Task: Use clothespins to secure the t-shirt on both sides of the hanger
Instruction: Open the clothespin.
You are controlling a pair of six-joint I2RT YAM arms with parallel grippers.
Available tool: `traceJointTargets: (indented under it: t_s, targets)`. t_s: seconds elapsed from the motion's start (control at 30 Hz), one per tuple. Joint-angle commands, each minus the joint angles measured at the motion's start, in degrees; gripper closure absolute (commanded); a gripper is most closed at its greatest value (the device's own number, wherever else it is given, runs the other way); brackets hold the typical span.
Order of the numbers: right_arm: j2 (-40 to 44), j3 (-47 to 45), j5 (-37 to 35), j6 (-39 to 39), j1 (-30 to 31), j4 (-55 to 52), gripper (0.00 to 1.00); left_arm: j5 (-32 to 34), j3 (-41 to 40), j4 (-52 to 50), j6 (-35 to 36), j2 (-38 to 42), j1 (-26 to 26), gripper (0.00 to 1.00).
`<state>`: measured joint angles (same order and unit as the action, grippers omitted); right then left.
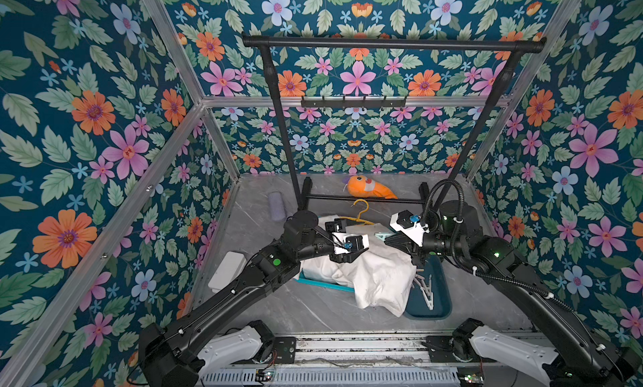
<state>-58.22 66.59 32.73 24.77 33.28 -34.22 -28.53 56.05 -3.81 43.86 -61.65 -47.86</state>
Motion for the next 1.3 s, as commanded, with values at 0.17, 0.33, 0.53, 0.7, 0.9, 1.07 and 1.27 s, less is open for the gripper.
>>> traceJointTargets:
  t_s: [0.17, 0.33, 0.53, 0.7, 0.9, 1.07, 1.27]
  targets:
    - [-3.2, 3.5, -0.3, 7.5, 2.2, -6.2, 1.00, 2.6, 1.2, -2.9, 4.4, -1.4, -4.2, 0.35]
    - [-3.5, 4.4, 0.8, 8.7, 2.7, -7.3, 1.00, 4.7, 1.5, -2.9, 5.5, -1.6, -5.9, 0.39]
    - [-4.6, 5.0, 1.2, 9.6, 3.7, -8.4, 1.00, 5.5, 2.0, -3.0, 5.7, -2.0, -6.7, 0.49]
    - [-4.8, 5.4, 1.1, 9.9, 4.0, -8.7, 1.00, 6.4, 2.0, -3.1, 5.8, -2.5, -7.5, 0.59]
    - [-4.8, 5.3, 0.7, 9.9, 4.1, -8.4, 1.00, 6.5, 2.5, -3.5, 6.0, -3.1, -7.8, 0.73]
    - [-4.8, 5.3, 0.9, 9.9, 4.3, -8.2, 1.00, 6.5, 2.7, -3.6, 6.2, -3.7, -8.1, 0.81]
    - [-4.5, 4.7, 1.0, 9.9, 4.2, -7.3, 1.00, 7.0, 2.7, -3.7, 7.0, -3.7, -8.3, 0.87]
